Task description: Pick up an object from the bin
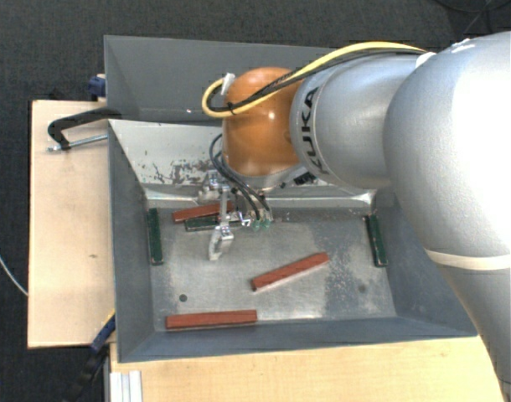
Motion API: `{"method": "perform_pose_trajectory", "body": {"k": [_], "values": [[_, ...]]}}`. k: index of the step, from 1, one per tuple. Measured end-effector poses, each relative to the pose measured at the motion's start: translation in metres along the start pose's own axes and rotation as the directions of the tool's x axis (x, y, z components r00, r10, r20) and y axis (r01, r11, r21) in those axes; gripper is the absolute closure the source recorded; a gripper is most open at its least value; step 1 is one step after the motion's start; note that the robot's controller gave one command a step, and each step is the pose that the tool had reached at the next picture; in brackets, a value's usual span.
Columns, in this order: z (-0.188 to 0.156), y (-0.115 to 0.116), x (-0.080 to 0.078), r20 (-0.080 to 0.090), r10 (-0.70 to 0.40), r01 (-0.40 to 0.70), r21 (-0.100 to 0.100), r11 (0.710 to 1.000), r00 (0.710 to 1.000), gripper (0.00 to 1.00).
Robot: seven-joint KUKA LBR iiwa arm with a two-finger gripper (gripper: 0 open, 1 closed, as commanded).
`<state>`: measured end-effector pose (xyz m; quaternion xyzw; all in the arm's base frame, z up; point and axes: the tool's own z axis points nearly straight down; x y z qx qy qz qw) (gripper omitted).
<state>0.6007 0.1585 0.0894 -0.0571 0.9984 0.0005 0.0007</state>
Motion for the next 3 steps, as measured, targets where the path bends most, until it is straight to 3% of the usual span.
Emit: {"method": "perform_pose_trajectory", "body": {"k": [1, 2, 3], "values": [[0.012, -0.014, -0.002, -0.002, 0.146, -0.146, -0.007, 0.989, 0.989, 1.0], [0.012, -0.015, -0.002, -0.001, 0.147, -0.147, -0.007, 0.989, 0.989, 1.0], [-0.094, -0.014, -0.002, 0.002, 0.145, -0.145, -0.001, 0.989, 0.989, 1.0]]}}
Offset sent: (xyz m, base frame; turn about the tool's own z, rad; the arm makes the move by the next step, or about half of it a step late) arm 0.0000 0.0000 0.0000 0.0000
